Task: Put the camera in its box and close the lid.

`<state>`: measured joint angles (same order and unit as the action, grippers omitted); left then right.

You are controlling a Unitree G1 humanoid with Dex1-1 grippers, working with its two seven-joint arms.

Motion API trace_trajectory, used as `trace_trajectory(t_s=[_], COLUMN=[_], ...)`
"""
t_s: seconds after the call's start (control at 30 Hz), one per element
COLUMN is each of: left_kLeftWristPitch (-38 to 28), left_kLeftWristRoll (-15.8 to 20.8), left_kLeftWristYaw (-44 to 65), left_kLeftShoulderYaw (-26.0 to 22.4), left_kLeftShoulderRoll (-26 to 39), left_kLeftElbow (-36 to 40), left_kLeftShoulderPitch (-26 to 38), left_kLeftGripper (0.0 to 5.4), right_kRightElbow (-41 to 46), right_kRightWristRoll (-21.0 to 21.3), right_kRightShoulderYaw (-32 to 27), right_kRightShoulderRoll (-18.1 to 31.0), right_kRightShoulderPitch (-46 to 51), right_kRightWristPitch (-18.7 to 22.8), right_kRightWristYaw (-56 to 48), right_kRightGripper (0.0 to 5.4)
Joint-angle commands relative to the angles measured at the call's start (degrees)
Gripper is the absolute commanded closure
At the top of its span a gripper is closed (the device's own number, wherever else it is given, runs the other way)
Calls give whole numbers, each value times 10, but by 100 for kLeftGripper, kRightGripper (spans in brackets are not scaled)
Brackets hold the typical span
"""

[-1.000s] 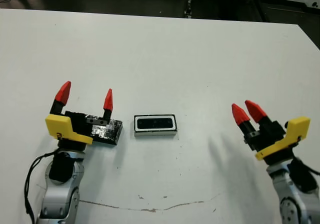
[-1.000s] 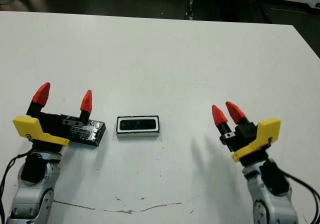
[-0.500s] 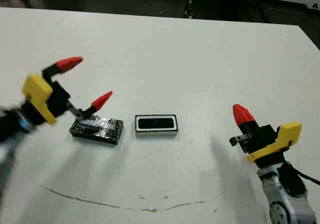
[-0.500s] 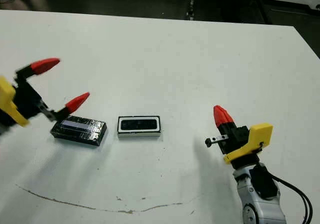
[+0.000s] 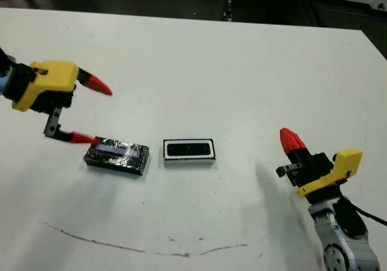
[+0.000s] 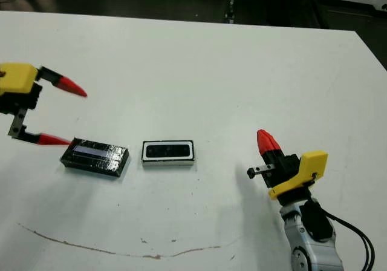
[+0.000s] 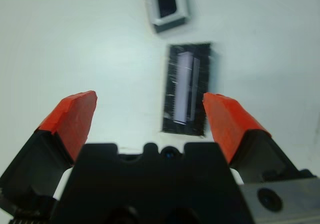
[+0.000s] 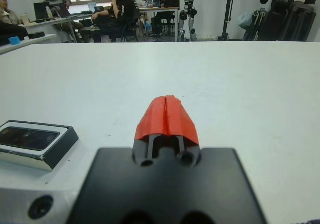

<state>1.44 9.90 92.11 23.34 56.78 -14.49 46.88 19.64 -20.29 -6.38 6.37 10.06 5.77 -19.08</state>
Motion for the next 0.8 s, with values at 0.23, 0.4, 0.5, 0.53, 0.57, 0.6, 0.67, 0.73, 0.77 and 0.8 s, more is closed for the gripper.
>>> trace_trajectory(t_s=[0.23,0.4,0.5,0.53,0.57,0.6,0.67,0.73,0.77,0.8], left_kLeftWristPitch=[54,16,20,18,18,21,30,29,28,25], left_kLeftWristRoll=[39,40,34,23,19,21,30,29,31,32], left_kLeftWristYaw=[4,4,4,4,4,4,4,4,4,4], left_kLeftShoulderYaw=[138,136,123,118,116,114,113,109,105,101], left_kLeftShoulderRoll=[21,11,3,1,-1,-4,-7,-9,-9,-9], left_kLeftElbow=[-2,9,9,11,13,12,9,11,11,11], left_kLeftShoulderPitch=[71,63,52,49,46,43,39,33,28,23], left_kLeftGripper=[0,0,0,0,0,0,0,0,0,0], right_kRightElbow=[-5,-7,-5,-4,-4,-2,1,-2,-3,-3], right_kRightWristRoll=[15,10,8,7,7,7,7,6,5,6], right_kRightShoulderYaw=[5,5,5,5,6,6,6,6,6,6], right_kRightShoulderRoll=[0,0,1,1,1,2,3,3,4,4], right_kRightShoulderPitch=[7,7,8,8,8,8,9,9,9,9], right_kRightWristPitch=[-3,-5,-3,0,1,4,8,4,2,1], right_kRightWristYaw=[22,19,20,21,22,24,26,22,20,20], right_kRightGripper=[538,538,538,538,538,538,538,538,538,538])
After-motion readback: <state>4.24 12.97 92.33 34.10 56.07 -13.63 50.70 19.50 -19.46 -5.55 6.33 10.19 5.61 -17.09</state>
